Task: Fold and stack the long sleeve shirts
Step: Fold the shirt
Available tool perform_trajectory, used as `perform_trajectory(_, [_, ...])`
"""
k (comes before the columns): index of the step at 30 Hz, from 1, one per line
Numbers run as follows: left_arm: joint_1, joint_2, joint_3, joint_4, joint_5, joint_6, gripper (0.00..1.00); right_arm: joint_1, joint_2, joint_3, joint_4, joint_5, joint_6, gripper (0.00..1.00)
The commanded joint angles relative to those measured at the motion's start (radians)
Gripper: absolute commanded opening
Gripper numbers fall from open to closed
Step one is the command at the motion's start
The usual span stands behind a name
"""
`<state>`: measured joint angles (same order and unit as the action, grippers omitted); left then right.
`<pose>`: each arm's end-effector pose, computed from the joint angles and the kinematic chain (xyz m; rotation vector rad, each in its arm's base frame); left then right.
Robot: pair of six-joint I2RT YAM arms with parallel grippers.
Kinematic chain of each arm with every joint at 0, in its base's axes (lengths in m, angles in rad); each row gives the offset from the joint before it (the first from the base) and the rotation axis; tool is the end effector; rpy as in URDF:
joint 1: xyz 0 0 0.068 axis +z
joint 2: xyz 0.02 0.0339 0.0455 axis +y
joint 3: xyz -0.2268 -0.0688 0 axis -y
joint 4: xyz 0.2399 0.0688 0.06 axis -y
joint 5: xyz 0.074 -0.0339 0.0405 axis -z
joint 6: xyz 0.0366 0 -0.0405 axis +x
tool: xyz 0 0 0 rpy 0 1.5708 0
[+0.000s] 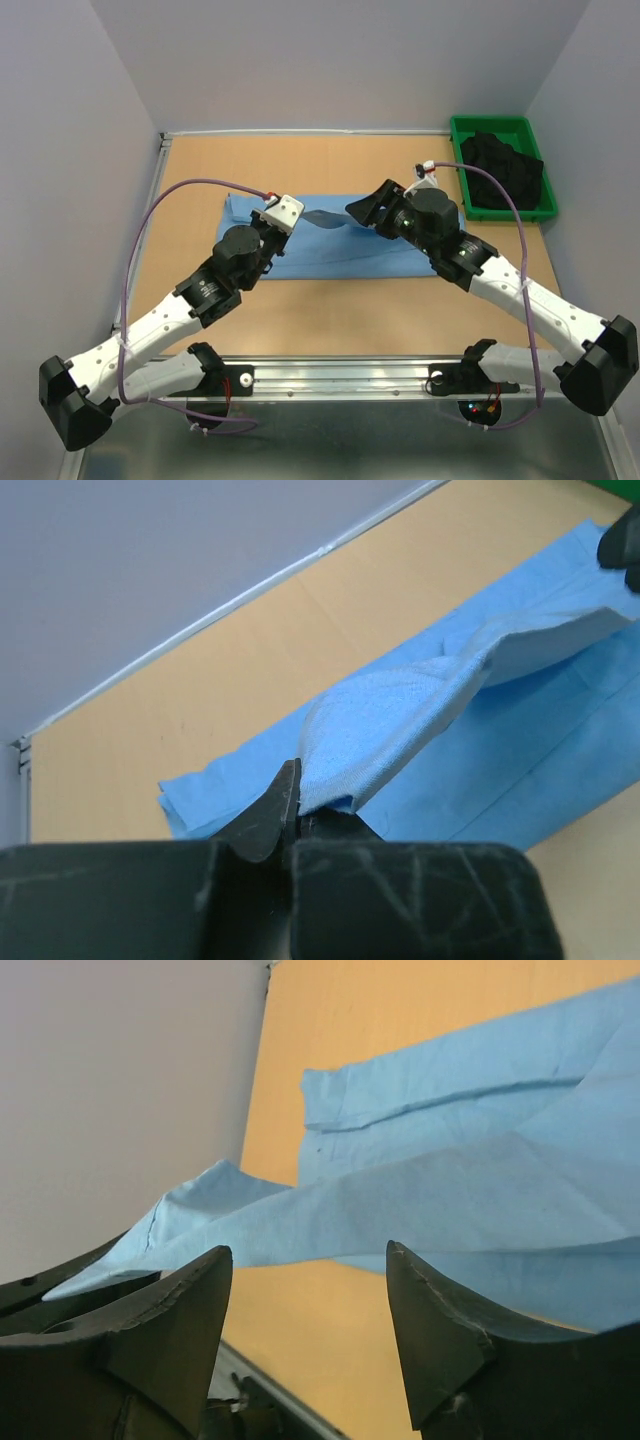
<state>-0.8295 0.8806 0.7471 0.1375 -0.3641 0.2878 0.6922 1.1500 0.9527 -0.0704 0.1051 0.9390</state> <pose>0.1646 -0.1605 0.3164 0.5759 1.4593 -0.1408 0.2186 0.1763 0.3031 0.3205 1.9426 1.0216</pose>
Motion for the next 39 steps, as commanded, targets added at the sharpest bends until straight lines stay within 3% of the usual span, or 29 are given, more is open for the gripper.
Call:
perform_trajectory(1, [-0.002,-0.049,0.031,-0.058,0.056,0.137,0.00,-0.010,-0.055,0.075,0.011,0.093,-0.222,0.69])
perform_trajectory(11, [-0.003,-0.077,0.032,-0.246,0.358,0.057,0.00,-0.014,-0.053,0.106,-0.025,0.330,-0.463,0.75])
perform_trajectory(16, [-0.002,-0.069,0.028,-0.291,0.580,0.042,0.00,-0.054,0.005,0.090,-0.029,0.387,-0.513,0.76])
perform_trajectory(23, [-0.002,0.026,0.106,-0.346,0.694,0.047,0.00,-0.186,0.111,0.069,-0.042,0.274,-0.460,0.77])
perform_trajectory(27, [-0.002,0.138,0.164,-0.391,0.853,0.047,0.00,-0.290,0.233,0.083,-0.043,0.155,-0.456,0.77])
perform_trajectory(32, [-0.005,0.175,0.185,-0.377,1.002,0.013,0.00,-0.332,0.358,0.123,-0.043,0.065,-0.476,0.75])
perform_trajectory(36, [-0.019,0.215,0.234,-0.374,1.109,-0.016,0.00,-0.333,0.479,0.167,-0.043,0.001,-0.522,0.61])
perform_trajectory(39, [-0.043,0.221,0.244,-0.374,1.099,-0.018,0.00,-0.333,0.571,0.218,-0.043,-0.031,-0.558,0.53])
